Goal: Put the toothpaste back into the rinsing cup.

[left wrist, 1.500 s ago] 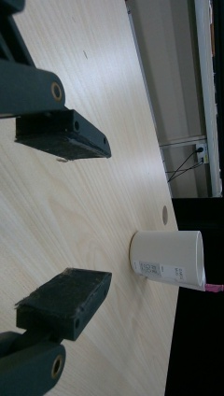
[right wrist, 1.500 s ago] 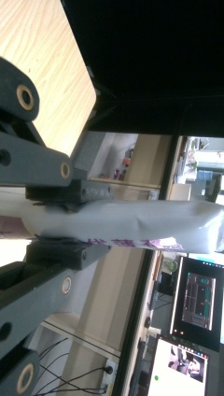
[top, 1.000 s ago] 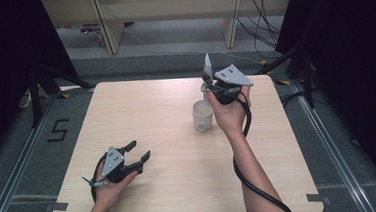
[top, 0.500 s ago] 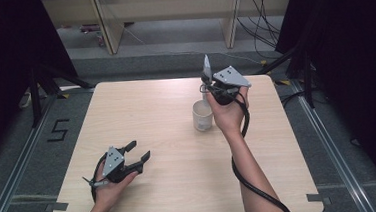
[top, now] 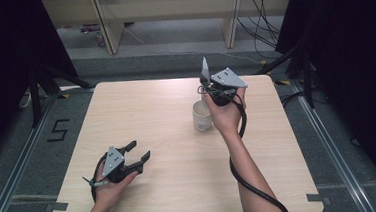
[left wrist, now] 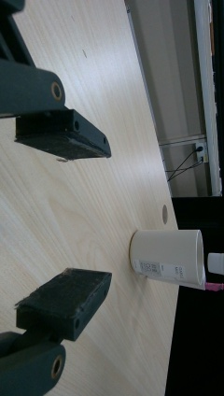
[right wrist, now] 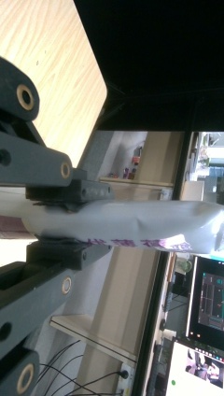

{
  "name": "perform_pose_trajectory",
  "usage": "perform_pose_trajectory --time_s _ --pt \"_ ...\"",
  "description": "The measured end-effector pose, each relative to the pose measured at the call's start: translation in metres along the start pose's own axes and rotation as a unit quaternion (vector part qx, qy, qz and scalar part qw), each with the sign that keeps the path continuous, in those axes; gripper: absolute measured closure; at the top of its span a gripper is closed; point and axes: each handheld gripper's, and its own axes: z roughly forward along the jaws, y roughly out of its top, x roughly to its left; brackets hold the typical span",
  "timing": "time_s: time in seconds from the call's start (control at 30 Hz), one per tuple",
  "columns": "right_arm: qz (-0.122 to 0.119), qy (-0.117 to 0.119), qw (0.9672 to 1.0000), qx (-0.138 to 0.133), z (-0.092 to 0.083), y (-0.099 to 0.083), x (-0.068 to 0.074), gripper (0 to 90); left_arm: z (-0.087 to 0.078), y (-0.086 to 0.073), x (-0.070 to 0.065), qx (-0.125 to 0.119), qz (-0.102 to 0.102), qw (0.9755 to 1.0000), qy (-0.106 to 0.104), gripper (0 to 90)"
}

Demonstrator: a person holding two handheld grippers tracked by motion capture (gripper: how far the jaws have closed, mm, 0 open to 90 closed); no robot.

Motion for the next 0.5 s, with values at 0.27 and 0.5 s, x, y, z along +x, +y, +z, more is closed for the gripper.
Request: perform_pose_trajectory --time_s 0.27,0.5 --pt "-0.002 -0.001 1.0000 0.001 0.004 -0.005 0.000 75.8 0.000 0.000 0.000 0.000 0.000 1.0000 0.000 33.3" --pt "0.004 0.001 0.9999 0.012 0.007 -0.011 0.000 75.8 0.000 0.000 0.000 0.000 0.000 1.0000 0.000 33.3"
